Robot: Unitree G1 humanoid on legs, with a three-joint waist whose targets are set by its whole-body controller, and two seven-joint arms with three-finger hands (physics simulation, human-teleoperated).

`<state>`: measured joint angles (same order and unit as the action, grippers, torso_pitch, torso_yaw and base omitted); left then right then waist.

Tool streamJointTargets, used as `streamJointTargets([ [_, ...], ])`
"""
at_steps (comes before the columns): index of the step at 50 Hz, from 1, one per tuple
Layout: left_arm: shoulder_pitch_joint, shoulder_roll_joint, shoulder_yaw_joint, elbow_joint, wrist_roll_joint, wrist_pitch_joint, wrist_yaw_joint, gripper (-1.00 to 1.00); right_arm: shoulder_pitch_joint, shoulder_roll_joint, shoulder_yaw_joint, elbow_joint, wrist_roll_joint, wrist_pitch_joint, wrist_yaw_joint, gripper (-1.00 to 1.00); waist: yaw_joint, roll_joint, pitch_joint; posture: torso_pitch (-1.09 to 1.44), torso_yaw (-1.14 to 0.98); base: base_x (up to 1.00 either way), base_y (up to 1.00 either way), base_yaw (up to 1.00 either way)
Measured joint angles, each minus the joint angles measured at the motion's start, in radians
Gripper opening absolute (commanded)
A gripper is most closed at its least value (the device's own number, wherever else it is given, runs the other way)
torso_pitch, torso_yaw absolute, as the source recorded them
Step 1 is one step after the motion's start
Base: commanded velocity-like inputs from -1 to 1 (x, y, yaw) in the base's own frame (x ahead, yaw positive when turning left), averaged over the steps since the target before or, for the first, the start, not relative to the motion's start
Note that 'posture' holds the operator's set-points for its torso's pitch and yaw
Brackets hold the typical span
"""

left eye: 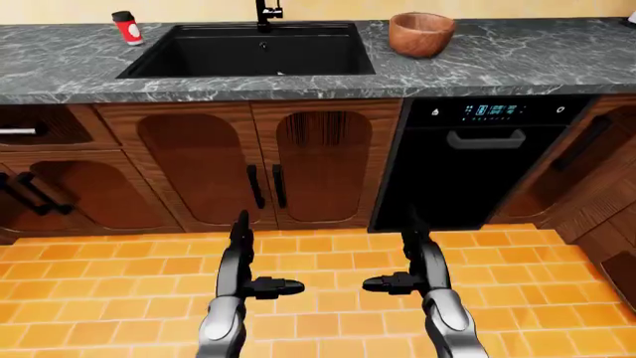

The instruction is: Turn the sink spout to the right.

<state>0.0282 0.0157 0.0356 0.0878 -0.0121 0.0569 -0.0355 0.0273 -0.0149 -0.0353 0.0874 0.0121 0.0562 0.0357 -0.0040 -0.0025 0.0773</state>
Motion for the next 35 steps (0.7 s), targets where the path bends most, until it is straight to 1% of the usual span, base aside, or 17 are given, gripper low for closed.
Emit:
streamJointTargets([
  [1, -0.005, 0.004, 0.004, -0.012, -0.005, 0.001, -0.003, 1.00, -0.001, -0.001, 0.000, -0.011, 0.005, -0.007, 0.004, 1.00, -0.001, -0.004, -0.010, 0.00, 0.00, 0.00, 0.00, 0.00],
  [3, -0.032, 0.011, 0.022, -0.047, -0.015, -0.011, -0.004, 1.00, -0.017, -0.005, -0.005, -0.045, 0.013, -0.041, 0.014, 1.00, 0.004, -0.004, -0.060, 0.00, 0.00, 0.00, 0.00, 0.00],
  [5, -0.033, 0.012, 0.031, -0.052, -0.017, -0.027, 0.002, 1.00, -0.015, -0.001, -0.002, -0.047, 0.015, -0.063, 0.017, 1.00, 0.006, -0.009, -0.041, 0.00, 0.00, 0.00, 0.00, 0.00],
  [7, -0.024, 0.013, 0.033, -0.032, -0.019, -0.023, 0.005, 1.00, -0.008, -0.002, 0.006, -0.026, 0.008, -0.063, 0.016, 1.00, 0.006, -0.007, -0.054, 0.00, 0.00, 0.00, 0.00, 0.00],
  [12, -0.016, 0.012, 0.033, -0.025, -0.015, 0.002, 0.015, 1.00, -0.008, 0.002, 0.011, 0.005, -0.001, -0.045, 0.016, 1.00, 0.006, -0.003, -0.053, 0.00, 0.00, 0.00, 0.00, 0.00],
  [17, -0.018, 0.011, 0.032, -0.042, -0.006, -0.011, 0.030, 1.00, -0.009, 0.006, 0.027, -0.004, -0.012, -0.047, 0.016, 1.00, 0.008, -0.001, -0.064, 0.00, 0.00, 0.00, 0.00, 0.00],
  [21, -0.021, 0.012, 0.032, -0.039, 0.003, -0.023, 0.038, 1.00, -0.005, 0.003, 0.020, -0.030, -0.011, -0.054, 0.019, 1.00, 0.007, -0.001, -0.072, 0.00, 0.00, 0.00, 0.10, 0.00],
  [22, -0.019, 0.010, 0.031, -0.037, 0.005, -0.023, 0.039, 1.00, -0.005, 0.001, 0.017, -0.031, -0.012, -0.054, 0.019, 1.00, 0.003, 0.000, -0.070, 0.00, 0.00, 0.00, 0.80, 0.00],
  [23, -0.019, 0.008, 0.028, -0.031, 0.007, -0.023, 0.041, 1.00, -0.006, -0.002, 0.013, -0.028, -0.012, -0.054, 0.017, 1.00, -0.001, -0.012, -0.060, 0.00, 0.00, 0.00, 1.00, 0.00],
  [24, -0.019, 0.005, 0.022, -0.026, 0.010, -0.024, 0.041, 1.00, -0.004, -0.004, 0.007, -0.024, -0.013, -0.053, 0.016, 1.00, -0.004, -0.036, -0.052, 0.00, 0.00, 0.00, 1.00, 0.00],
  [25, -0.017, 0.004, 0.018, -0.025, 0.013, -0.026, 0.042, 1.00, -0.002, -0.005, 0.004, -0.019, -0.014, -0.052, 0.014, 1.00, -0.007, -0.055, -0.052, 0.00, 0.00, 0.00, 1.00, 0.00],
  [26, -0.015, 0.004, 0.015, -0.027, 0.015, -0.028, 0.042, 1.00, -0.001, -0.005, 0.003, -0.017, -0.015, -0.050, 0.013, 1.00, -0.010, -0.066, -0.053, 0.00, 0.00, 0.00, 1.00, 0.00],
  [27, -0.016, 0.004, 0.015, -0.028, 0.017, -0.028, 0.043, 1.00, -0.003, -0.005, 0.003, -0.018, -0.015, -0.048, 0.013, 1.00, -0.011, -0.069, -0.052, 0.00, 0.00, 0.00, 1.00, 0.00],
  [29, -0.021, 0.005, 0.017, -0.031, 0.020, -0.031, 0.044, 1.00, -0.004, -0.004, 0.006, -0.028, -0.016, -0.050, 0.014, 1.00, -0.013, -0.057, -0.044, 0.00, 0.00, 0.00, 0.50, 0.00],
  [32, -0.024, 0.008, 0.021, -0.051, 0.022, -0.038, 0.046, 1.00, 0.009, 0.000, 0.014, -0.062, -0.008, -0.052, 0.023, 1.00, -0.034, 0.019, -0.029, 0.00, 0.00, 0.00, 0.00, 0.00],
  [33, -0.021, 0.010, 0.026, -0.056, 0.021, -0.038, 0.046, 1.00, 0.008, 0.001, 0.018, -0.068, -0.006, -0.054, 0.026, 1.00, -0.030, 0.051, -0.032, 0.00, 0.00, 0.00, 0.00, 0.00],
  [35, -0.023, 0.024, 0.044, -0.031, 0.021, -0.031, 0.048, 1.00, 0.011, 0.017, 0.033, -0.051, -0.005, -0.055, 0.030, 1.00, -0.010, 0.039, -0.021, 0.00, 0.00, 0.00, 0.00, 0.00],
])
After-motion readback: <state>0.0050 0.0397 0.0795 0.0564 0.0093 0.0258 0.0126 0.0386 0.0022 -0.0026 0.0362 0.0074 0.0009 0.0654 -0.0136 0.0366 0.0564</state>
